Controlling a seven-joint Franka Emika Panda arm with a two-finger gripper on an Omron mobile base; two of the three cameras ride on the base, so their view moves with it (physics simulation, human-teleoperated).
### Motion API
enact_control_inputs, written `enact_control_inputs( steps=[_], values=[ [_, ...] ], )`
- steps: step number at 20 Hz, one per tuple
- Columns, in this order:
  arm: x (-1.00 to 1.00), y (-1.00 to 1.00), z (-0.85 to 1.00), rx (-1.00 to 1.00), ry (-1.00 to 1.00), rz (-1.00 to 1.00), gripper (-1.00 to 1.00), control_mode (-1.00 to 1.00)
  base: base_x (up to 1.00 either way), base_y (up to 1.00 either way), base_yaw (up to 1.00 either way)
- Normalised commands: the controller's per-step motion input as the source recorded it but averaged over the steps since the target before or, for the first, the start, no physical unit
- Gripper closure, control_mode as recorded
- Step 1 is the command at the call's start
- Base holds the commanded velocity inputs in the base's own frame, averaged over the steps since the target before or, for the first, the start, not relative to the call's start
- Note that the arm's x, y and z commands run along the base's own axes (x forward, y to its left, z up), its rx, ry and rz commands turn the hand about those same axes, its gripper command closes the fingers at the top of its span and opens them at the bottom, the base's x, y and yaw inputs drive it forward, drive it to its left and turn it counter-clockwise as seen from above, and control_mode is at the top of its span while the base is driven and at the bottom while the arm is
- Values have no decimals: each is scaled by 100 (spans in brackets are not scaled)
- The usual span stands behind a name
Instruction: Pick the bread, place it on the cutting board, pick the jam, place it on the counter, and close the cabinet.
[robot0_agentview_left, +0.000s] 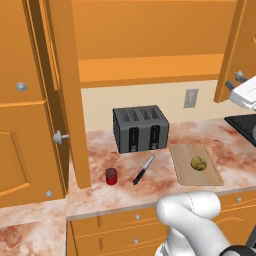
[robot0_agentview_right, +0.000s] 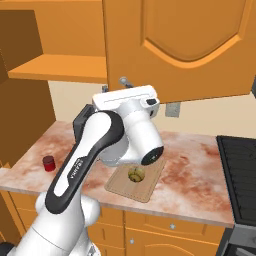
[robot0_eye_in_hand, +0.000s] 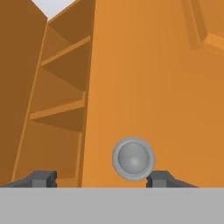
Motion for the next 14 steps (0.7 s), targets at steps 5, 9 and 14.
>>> enact_control_inputs(
  steps=[5,9,14],
  values=[
    [45,5,0,0,0,-11,-100,-100,0,0,0],
    [45,5,0,0,0,-10,-100,-100,0,0,0],
    [42,0,0,0,0,-9,-100,-100,0,0,0]
  ],
)
